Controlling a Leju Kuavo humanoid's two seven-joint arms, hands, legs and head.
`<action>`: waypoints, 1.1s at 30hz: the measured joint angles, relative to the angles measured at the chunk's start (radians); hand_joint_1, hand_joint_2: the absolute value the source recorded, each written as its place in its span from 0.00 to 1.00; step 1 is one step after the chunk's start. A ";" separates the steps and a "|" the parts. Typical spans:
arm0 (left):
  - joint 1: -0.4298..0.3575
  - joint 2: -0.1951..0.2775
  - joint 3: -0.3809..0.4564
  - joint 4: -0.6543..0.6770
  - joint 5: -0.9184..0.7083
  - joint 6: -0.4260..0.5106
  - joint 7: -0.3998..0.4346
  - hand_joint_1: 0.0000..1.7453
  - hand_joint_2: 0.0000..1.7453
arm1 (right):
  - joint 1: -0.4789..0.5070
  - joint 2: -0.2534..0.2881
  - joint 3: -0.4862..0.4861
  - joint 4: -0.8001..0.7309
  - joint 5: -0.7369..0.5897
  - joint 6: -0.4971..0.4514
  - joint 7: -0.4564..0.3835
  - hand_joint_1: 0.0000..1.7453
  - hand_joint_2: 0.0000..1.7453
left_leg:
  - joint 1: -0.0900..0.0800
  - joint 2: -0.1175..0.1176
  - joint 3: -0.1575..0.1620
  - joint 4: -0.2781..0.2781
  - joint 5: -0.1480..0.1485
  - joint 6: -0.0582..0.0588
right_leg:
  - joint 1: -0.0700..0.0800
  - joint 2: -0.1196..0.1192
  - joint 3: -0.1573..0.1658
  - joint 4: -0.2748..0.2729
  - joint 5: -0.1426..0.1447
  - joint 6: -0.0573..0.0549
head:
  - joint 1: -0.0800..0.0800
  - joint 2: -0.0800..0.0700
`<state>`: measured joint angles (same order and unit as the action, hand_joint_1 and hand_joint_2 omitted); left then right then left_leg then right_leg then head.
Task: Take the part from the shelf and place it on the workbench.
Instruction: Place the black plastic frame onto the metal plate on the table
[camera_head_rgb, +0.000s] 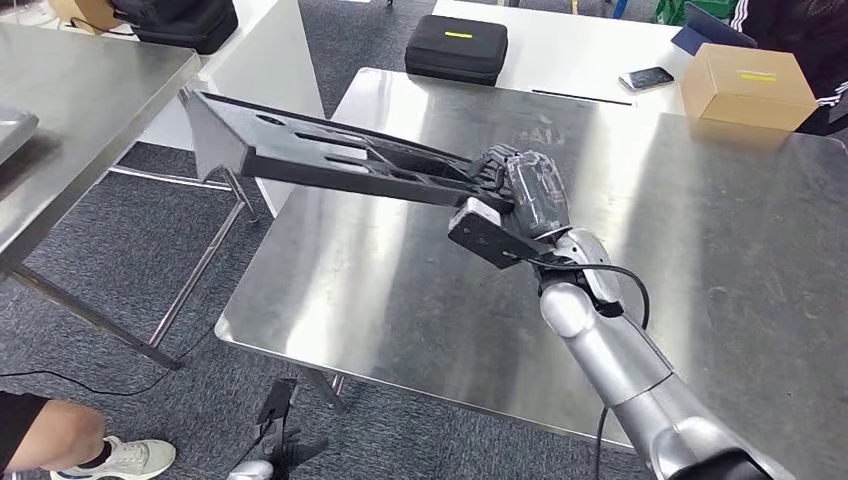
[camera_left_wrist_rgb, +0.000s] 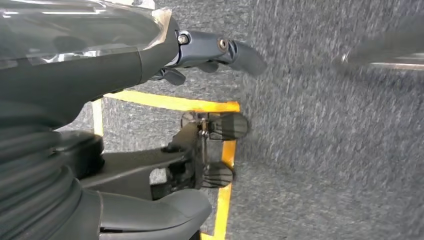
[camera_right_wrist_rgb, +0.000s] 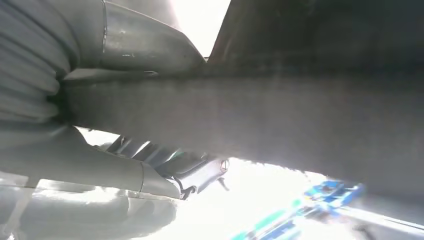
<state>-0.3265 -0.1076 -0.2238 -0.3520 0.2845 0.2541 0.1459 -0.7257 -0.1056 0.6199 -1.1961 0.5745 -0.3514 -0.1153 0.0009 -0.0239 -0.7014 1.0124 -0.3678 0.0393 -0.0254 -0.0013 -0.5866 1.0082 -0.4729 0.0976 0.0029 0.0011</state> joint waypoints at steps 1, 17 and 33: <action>-0.002 -0.002 -0.002 0.001 0.000 0.000 0.001 0.00 1.00 | -0.024 0.011 0.008 0.048 0.028 -0.026 0.008 1.00 1.00 | -0.001 0.000 -0.001 0.001 0.000 0.003 | 0.000 0.002 0.001 -0.003 0.001 -0.008 | -0.001 0.000; -0.023 -0.010 -0.015 0.003 0.012 -0.014 0.012 0.00 1.00 | -0.245 0.065 0.045 0.454 0.215 -0.193 0.091 1.00 1.00 | 0.003 0.008 0.013 -0.010 -0.003 -0.013 | 0.012 0.009 0.007 -0.002 -0.006 -0.038 | -0.002 0.000; -0.024 0.003 -0.033 0.024 0.028 -0.038 0.030 0.00 1.00 | -0.314 -0.021 -0.014 0.713 0.249 -0.215 0.159 0.00 0.00 | 0.000 0.007 0.009 -0.016 0.011 -0.005 | 0.008 0.009 0.015 -0.028 0.006 -0.026 | -0.002 0.000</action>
<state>-0.3502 -0.1041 -0.2570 -0.3284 0.3125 0.2156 0.1762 -1.0400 -0.1262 0.6056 -0.4827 0.8234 -0.5664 0.0439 0.0014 -0.0171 -0.6925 0.9964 -0.3565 0.0338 -0.0176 0.0074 -0.5717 0.9807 -0.4668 0.0717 0.0006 0.0011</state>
